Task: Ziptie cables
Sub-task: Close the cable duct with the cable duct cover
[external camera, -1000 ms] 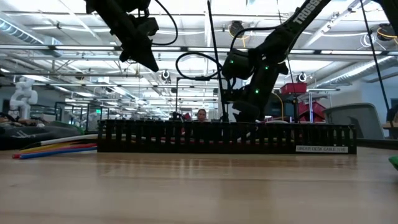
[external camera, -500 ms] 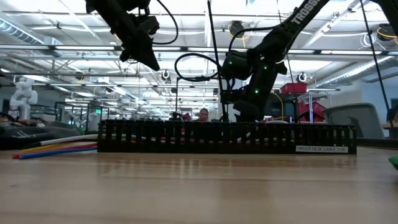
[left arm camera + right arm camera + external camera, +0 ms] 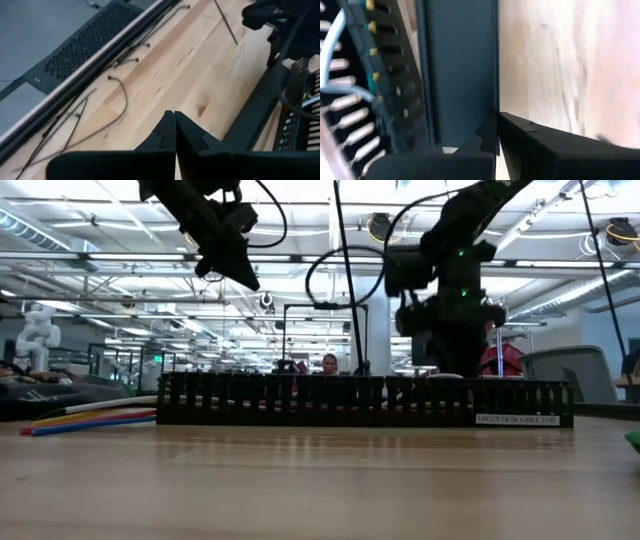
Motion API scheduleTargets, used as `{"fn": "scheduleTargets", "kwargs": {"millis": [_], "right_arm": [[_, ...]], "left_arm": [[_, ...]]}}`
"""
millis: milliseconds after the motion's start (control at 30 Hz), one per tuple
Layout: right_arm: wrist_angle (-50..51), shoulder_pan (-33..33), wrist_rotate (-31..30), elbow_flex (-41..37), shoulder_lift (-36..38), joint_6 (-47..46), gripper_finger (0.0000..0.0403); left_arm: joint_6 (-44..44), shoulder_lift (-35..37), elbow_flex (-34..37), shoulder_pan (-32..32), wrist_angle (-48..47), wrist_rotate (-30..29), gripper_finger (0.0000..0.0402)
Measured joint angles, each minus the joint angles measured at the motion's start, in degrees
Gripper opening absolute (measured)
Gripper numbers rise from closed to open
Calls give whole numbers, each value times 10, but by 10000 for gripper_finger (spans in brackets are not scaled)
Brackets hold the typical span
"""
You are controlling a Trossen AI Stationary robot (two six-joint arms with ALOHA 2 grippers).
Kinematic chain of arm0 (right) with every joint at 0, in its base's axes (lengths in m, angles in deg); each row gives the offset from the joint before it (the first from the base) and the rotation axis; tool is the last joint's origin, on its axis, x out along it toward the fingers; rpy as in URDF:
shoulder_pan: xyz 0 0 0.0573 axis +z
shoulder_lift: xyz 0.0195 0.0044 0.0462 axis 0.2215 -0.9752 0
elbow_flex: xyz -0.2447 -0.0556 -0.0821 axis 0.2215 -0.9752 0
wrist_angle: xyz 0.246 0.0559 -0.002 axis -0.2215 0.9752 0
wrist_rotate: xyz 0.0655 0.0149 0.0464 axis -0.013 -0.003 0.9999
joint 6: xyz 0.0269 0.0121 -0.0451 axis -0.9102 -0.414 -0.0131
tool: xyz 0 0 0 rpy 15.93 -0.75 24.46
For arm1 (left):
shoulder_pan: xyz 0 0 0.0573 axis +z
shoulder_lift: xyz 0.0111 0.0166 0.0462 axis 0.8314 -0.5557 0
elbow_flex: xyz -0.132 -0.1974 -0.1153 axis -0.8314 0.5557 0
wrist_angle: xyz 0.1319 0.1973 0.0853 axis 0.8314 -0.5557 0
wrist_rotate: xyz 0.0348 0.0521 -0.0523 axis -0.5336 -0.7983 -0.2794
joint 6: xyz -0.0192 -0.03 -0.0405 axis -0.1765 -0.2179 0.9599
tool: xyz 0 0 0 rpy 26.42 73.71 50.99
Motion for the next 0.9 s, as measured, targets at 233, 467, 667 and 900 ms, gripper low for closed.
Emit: {"fn": "scheduleTargets", "kwargs": {"millis": [233,467,667,900], "right_arm": [[29,6,-35,0,92,-29,0],[75,11,-68,0,184,-47,0],[104,11,-107,1,253,-51,0],[86,18,-115,2,305,-45,0]], "left_arm": [[-5,0,0,0,29,1,0],[-32,2,0,-1,108,36,0],[-76,2,-7,23,87,77,24],[-26,2,-48,61,1,197,99]]}}
